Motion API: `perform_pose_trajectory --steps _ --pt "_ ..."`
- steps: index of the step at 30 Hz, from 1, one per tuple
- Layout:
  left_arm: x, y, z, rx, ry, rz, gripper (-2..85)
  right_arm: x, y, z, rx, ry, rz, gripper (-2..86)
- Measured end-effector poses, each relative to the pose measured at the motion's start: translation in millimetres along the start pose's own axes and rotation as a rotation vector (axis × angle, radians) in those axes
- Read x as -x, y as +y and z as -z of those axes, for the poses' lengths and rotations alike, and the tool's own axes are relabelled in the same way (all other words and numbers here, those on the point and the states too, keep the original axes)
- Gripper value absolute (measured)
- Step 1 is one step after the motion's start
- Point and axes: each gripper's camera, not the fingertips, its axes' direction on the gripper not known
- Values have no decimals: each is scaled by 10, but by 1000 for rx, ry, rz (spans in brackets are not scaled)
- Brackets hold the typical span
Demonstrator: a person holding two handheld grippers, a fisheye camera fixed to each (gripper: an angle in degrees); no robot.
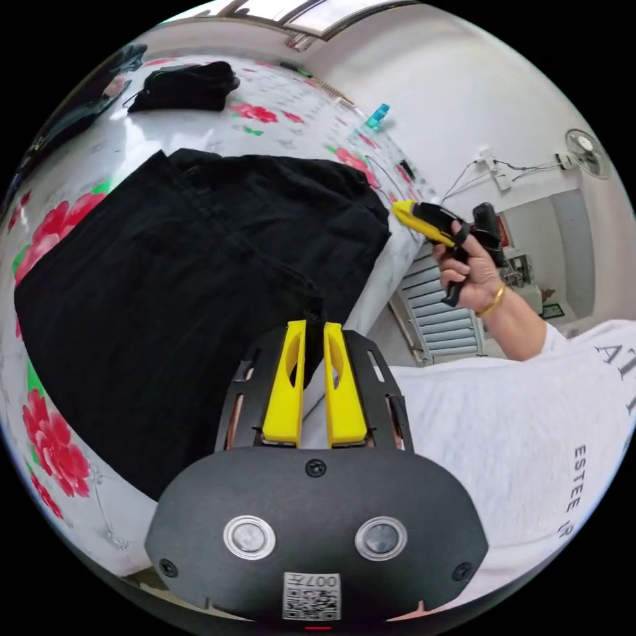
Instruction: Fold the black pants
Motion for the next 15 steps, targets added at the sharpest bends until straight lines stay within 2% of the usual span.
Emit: perform_pose_trajectory --steps 4,8,15 --pt "-275 70 262 -47 -17 -65 47 -219 23 85 -10 80 -18 49" --pt "-464 223 466 -87 -73 -72 44 -579 -68 427 -126 99 -123 70" --pt "-425 265 387 -71 -131 148 38 -1229 -172 714 -221 59 -316 99"
